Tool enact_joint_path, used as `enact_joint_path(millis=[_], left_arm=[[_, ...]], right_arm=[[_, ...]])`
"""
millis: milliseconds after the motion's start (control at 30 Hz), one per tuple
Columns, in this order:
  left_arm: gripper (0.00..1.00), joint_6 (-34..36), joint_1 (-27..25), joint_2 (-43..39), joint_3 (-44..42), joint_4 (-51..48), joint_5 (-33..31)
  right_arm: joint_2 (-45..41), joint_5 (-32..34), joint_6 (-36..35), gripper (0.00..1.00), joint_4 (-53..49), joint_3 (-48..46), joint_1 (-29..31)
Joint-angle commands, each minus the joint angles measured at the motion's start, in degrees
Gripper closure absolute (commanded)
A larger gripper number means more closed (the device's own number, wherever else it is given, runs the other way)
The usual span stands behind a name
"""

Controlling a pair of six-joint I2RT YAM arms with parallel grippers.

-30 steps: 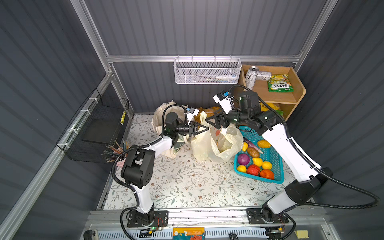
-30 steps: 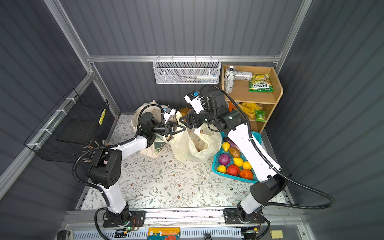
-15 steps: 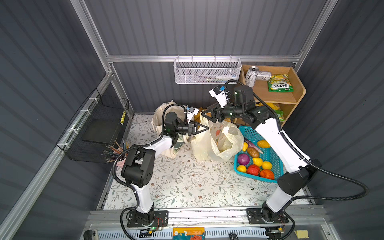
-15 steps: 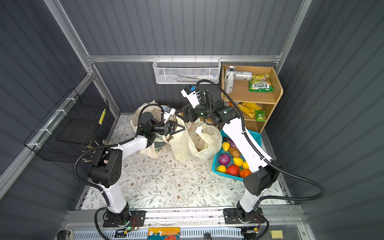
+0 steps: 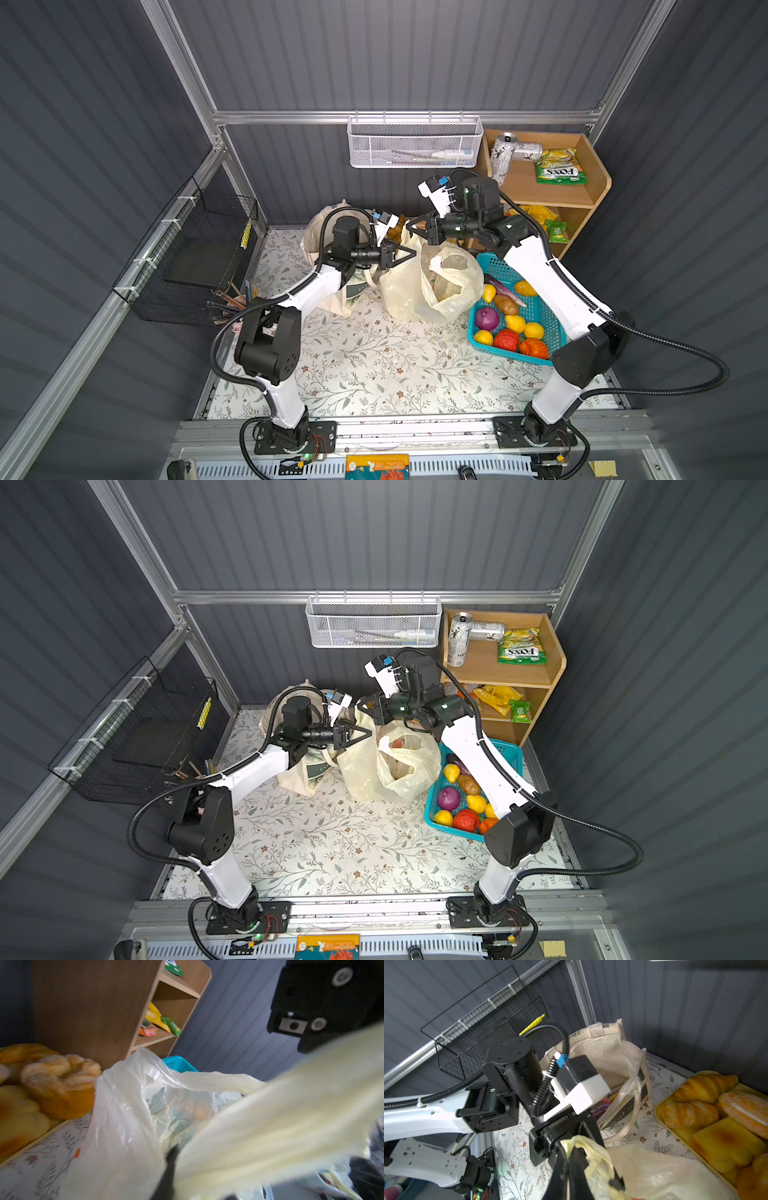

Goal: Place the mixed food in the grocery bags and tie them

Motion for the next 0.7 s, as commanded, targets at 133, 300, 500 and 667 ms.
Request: enact_joint_path(millis=[133, 300, 500, 667], left_arm=[[0.55, 14.40, 0.02, -12.19, -9.39, -5.65, -15.80], [0.52, 16.83, -1.73, -19.14, -14.21, -2.78, -20.75], [0.50, 21.37, -6.91, -20.01, -10.69, -3.94, -27.40], [0.49, 22.21, -7.79, -17.65, -7.23, -2.15, -28.68]], right_arm=[[-5.67, 4.06, 8.61, 1.00, 9.91, -6.55, -0.47], [-7.06, 5.41, 9.64, 1.00, 9.46, -7.45, -0.24], [-8.37, 6.24, 8.17, 1.00, 7.15, -7.17, 2.05], [-9.09, 7.31, 6.75, 1.00, 5.78, -7.41, 3.85]])
